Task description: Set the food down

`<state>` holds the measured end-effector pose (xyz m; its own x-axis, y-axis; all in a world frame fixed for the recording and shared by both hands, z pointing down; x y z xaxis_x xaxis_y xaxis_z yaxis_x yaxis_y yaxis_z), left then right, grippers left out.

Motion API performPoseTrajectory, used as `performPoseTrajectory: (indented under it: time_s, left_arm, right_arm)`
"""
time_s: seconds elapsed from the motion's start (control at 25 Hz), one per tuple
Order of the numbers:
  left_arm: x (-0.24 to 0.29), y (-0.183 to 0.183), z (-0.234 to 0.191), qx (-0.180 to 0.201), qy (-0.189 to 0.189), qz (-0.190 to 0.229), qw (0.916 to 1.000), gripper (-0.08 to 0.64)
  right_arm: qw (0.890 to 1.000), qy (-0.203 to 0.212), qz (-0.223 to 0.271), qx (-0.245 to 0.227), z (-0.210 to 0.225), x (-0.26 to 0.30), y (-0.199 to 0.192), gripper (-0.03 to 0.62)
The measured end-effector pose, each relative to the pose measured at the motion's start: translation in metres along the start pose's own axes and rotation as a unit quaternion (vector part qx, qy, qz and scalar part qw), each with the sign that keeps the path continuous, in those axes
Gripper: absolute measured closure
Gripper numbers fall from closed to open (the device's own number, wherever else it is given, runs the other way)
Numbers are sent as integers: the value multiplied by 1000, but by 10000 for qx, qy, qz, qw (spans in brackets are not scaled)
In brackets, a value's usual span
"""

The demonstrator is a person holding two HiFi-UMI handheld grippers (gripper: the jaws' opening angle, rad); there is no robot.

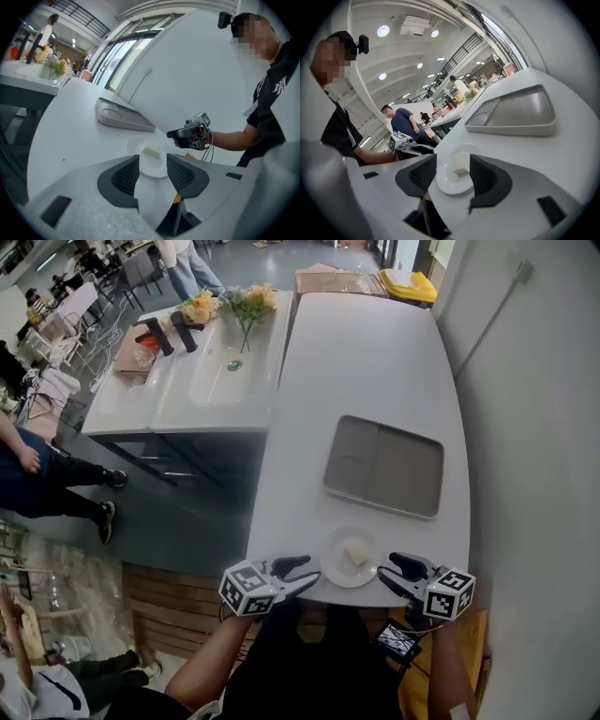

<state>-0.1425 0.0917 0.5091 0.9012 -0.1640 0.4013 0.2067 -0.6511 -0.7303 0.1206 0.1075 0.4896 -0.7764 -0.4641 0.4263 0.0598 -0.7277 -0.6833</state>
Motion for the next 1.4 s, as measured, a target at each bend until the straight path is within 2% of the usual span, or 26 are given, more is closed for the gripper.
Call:
performPoseTrajectory:
  time_s: [0.12, 0.24, 0.4, 0.56, 0.72, 1.04, 1.4]
  left_arm:
    - [9, -6, -7, -364, 563, -232, 9975, 392]
    - [17, -9, -11, -714, 1192, -504, 9890, 388]
    - [26, -11, -12, -994, 1592, -761, 9793, 387]
    - [35, -15, -13, -1088, 1592, -1008, 9760, 387]
    - [38, -11, -19, -1154, 1513, -1185, 9745, 388]
    - [48, -6, -22, -1443, 1195, -1264, 9741, 403]
    - [51, -7, -29, -1558, 1157, -1311, 9722, 442]
  right_arm:
    - [9985, 91, -476, 236, 25, 9, 0, 394]
    - [9948, 163, -832, 570, 42, 15, -4, 393]
    - [9894, 226, -1231, 740, 56, 23, -9, 393]
    - [9841, 159, -1530, 888, 62, 29, -14, 393]
    - [9818, 90, -1592, 1035, 63, 33, -13, 394]
    - [9764, 58, -1822, 1156, 61, 42, -12, 428]
    - [9702, 157, -1816, 1599, 64, 51, -14, 450]
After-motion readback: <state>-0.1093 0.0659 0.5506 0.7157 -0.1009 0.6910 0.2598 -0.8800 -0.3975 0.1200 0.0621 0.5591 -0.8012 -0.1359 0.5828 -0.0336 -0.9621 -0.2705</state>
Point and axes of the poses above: the fingertips, and each gripper's own axes: x forward along the fingers, z to its right, y out of its top, the point moved 7 cm from there along -x, backward along the fingers, and after that the axes turned 2 degrees about -x, right-handed, at the moved point
